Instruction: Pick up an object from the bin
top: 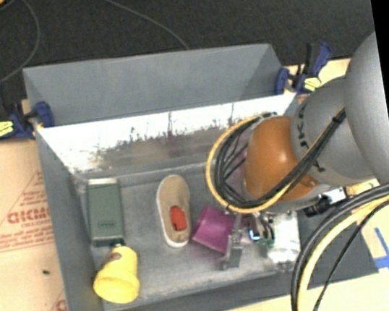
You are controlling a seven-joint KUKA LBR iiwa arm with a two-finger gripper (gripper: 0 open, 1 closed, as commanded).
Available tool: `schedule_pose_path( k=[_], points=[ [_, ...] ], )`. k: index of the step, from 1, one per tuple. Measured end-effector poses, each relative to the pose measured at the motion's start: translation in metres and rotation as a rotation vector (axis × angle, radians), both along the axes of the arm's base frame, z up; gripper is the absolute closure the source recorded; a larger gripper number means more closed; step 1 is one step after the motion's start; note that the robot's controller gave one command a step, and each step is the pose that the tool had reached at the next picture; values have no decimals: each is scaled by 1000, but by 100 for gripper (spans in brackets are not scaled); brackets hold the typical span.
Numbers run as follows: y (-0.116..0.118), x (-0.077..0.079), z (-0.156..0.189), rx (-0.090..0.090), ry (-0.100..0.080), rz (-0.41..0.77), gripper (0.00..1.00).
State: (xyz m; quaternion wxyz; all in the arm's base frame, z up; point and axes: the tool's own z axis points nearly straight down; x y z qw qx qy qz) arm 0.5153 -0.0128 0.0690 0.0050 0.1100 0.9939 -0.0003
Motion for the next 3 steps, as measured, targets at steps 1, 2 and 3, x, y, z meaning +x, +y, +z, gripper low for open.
schedule_pose_path(
  k=[1,2,3],
  points=[
    [0,11,1,2,0,-230,100],
    [0,11,1,2,0,-230,100],
    [0,9,9,2,6,-228,100]
  ],
)
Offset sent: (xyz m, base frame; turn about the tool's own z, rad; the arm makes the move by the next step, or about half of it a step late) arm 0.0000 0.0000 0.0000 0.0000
